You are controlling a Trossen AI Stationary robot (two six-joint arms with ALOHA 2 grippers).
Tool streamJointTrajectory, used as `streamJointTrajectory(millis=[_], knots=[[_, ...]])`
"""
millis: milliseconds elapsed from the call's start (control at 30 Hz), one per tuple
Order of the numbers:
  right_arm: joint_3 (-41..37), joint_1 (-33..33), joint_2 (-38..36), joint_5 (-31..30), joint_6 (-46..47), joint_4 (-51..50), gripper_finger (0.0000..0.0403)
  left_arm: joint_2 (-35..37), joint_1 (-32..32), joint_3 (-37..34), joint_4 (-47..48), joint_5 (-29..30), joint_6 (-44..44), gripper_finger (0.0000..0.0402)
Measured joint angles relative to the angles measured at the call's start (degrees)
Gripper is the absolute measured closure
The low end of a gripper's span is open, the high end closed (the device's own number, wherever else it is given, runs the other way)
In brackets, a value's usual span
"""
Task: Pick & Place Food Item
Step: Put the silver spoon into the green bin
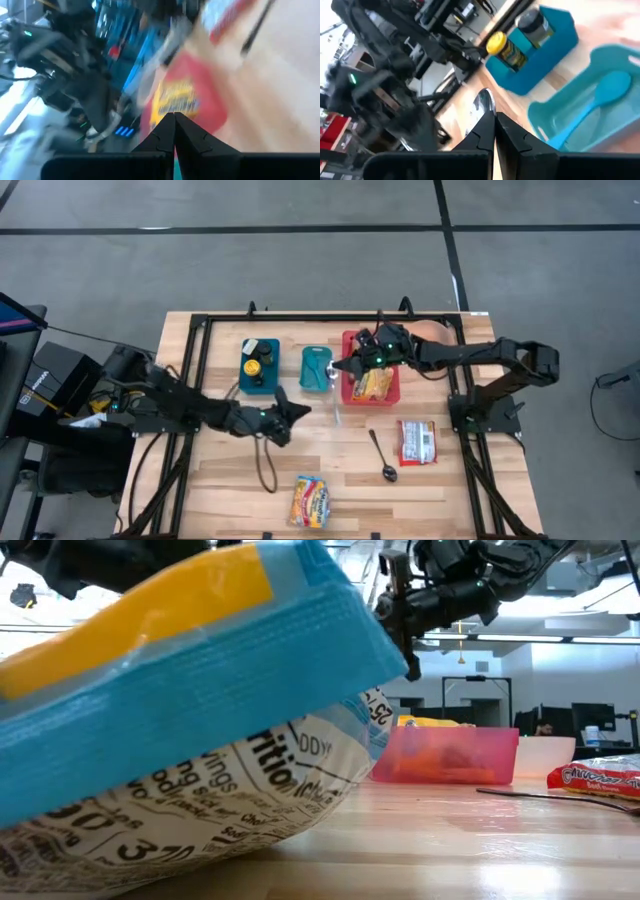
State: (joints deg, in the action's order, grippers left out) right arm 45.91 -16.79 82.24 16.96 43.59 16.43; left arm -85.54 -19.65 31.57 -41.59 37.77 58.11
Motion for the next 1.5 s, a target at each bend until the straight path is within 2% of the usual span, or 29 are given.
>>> streamJointTrajectory(millis=[167,267,433,567,700,1000,1133,1300,1500], knots=[[0.11,-0.77,-0.12,1.21,-0.01,-1.97,0.0403,-7.97,-1.4,3.88,-4.64,13.85,6.9,0.0401],[0.11,-0.99,-0.16,1.28,-0.16,-2.99,0.0403,-10.97,-3.41,4.81,-7.89,17.13,7.84,0.0401],[0.11,-1.4,-0.14,1.19,1.33,-3.79,0.0403,-13.47,-5.62,6.43,-8.8,21.7,16.76,0.0401],[0.11,-1.38,-0.14,1.17,4.72,-3.53,0.0403,-13.52,-5.6,8.1,-8.92,21.54,20.28,0.0399],[0.11,-1.38,0.28,1.07,6.92,-3.28,0.0403,-13.11,-4.79,9.58,-8.99,17.2,20.49,0.0382],[0.11,-1.88,1.5,1.05,9.03,-2.84,0.0403,-13.11,-4.73,9.99,-8.31,15.25,23.1,0.0287],[0.11,-1.79,1.54,1.08,10.66,-1.67,0.0403,-13.11,-4.4,9.99,-8.17,13.13,22.87,0.0258],[0.11,-1.6,1.5,1.19,12.57,-0.74,0.0403,-13.11,-3.94,9.99,-8.17,11.33,22.96,0.0247],[0.11,-1.6,1.5,0.9,13.06,-0.57,0.0403,-13.11,-3.57,10.54,-8.74,10.49,23.55,0.0258]])
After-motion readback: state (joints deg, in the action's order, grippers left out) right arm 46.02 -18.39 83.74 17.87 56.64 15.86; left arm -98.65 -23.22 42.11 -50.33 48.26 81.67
